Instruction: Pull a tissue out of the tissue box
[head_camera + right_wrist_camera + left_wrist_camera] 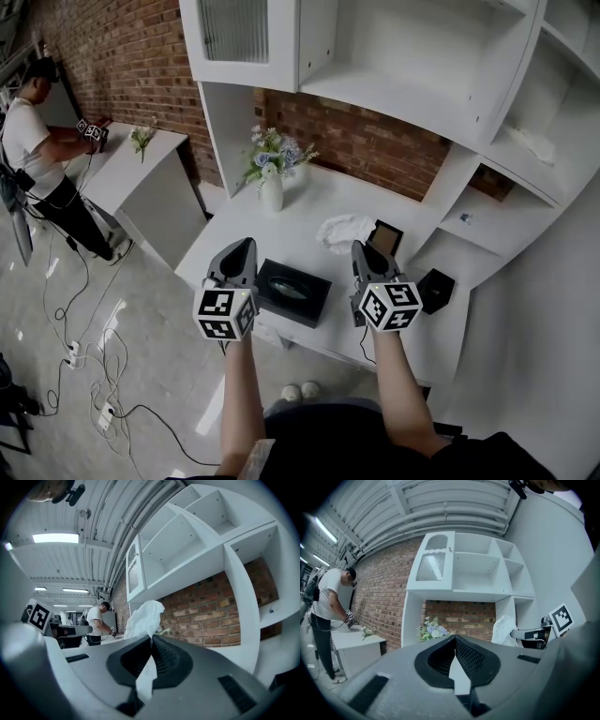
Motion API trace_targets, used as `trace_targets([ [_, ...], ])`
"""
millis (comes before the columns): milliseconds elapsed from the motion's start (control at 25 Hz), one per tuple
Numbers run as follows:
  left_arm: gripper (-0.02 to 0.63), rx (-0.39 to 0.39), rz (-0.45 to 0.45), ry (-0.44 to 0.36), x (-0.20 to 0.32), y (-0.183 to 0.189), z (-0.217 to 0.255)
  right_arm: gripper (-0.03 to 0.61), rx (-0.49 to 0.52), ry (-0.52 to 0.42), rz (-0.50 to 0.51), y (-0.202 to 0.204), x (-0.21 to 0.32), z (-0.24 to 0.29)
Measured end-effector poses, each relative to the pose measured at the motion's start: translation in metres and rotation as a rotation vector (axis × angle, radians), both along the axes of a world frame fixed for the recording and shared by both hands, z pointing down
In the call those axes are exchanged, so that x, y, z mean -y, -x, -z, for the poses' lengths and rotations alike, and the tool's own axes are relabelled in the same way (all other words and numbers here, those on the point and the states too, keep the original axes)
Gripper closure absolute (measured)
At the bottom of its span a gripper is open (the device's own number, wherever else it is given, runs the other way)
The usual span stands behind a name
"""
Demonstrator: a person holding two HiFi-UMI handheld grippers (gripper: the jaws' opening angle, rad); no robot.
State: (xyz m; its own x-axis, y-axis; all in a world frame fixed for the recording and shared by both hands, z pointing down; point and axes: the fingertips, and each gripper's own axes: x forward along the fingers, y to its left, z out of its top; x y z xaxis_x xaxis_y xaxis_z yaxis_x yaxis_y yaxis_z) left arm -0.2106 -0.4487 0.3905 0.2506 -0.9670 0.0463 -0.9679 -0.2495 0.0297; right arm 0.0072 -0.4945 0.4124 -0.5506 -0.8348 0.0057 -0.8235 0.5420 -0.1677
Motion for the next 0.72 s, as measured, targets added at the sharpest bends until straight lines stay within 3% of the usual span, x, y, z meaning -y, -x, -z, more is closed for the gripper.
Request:
trace_targets([
  [720, 0.604, 0.004, -0.012, 0.013, 0.0007, -0.0044, -0.0051, 0.577, 0.006, 0.016, 0.024, 0.0037, -0.0025, -0.0067],
])
